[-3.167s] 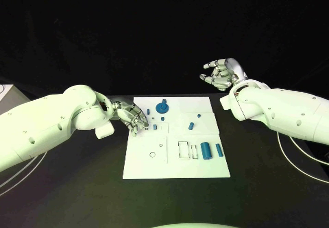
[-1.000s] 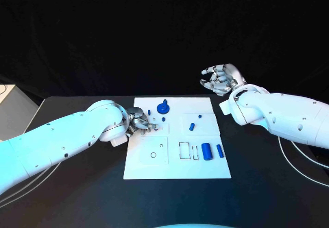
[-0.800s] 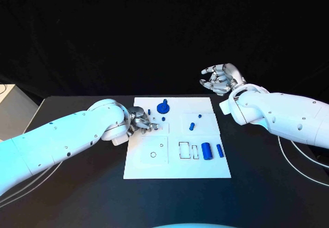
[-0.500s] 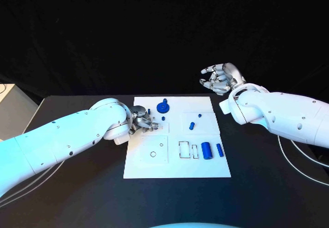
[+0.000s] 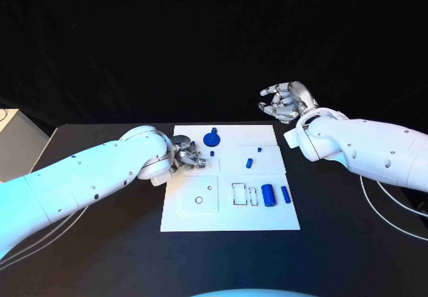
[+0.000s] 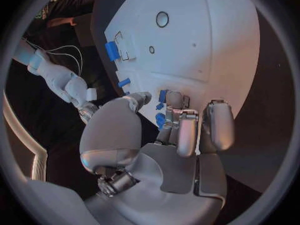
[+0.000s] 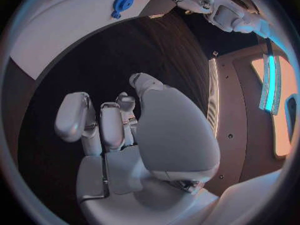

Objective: Assemble the parts on the task board

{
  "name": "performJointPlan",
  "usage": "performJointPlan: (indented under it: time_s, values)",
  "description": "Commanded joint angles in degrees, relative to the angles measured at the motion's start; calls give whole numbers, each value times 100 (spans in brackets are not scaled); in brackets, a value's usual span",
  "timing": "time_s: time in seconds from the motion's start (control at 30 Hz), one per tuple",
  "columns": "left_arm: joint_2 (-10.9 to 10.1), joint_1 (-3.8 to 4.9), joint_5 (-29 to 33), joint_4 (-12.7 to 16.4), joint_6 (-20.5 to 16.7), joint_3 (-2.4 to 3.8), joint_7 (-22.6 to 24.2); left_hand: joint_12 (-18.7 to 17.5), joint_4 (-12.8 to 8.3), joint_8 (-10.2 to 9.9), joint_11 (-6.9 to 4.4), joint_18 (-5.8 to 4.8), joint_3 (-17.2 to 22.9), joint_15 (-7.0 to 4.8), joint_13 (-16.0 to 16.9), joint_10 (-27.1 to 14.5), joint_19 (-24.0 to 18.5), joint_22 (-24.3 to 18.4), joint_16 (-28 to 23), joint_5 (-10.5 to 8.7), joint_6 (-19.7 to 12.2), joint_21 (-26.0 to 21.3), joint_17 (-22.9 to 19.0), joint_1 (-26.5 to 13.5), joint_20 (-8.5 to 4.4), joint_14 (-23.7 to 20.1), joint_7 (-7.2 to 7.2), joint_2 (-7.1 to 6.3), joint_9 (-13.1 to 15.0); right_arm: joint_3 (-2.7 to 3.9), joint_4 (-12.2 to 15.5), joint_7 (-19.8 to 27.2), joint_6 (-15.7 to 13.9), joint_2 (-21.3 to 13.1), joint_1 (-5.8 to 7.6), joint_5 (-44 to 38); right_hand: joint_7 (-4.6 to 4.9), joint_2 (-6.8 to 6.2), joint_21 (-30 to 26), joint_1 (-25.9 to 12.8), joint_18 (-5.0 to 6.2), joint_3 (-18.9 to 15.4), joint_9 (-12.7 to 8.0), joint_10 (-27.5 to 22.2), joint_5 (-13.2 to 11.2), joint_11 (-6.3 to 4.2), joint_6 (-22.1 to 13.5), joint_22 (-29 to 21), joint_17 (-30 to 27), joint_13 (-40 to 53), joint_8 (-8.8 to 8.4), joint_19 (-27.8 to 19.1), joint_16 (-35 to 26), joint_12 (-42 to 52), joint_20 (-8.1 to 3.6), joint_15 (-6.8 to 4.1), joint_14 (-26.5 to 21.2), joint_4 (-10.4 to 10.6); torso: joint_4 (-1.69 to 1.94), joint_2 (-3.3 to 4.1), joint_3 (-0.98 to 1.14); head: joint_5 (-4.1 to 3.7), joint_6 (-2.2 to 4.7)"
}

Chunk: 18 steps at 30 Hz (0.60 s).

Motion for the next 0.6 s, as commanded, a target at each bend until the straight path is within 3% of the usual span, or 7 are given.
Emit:
performJointPlan:
  time_s: [0.03,0.6]
  values:
    - [48,6,62,-40,-19,1,5,31,-4,37,-10,-84,47,-41,13,32,35,12,30,-26,24,41,1022,49,11,405,-12,12,7,2,-3,-1,55,5,-2,-66,17,-32,21,-13,90,40,-7,21,25,-16,-39,11,9,4,24,36,23,27,-10,5,9,5,-4,2,-7,-8,-6]
    - [215,3,70,-273,318,-36,-41,114,54,63,-15,-97,14,-44,219,165,60,72,42,-108,56,85,1063,77,8,422,-21,23,42,2,28,-14,88,1,-2,-73,17,-37,26,-21,89,54,-7,23,32,-16,-37,15,12,1,28,39,26,29,-10,5,11,6,-2,-3,-6,-23,-47]
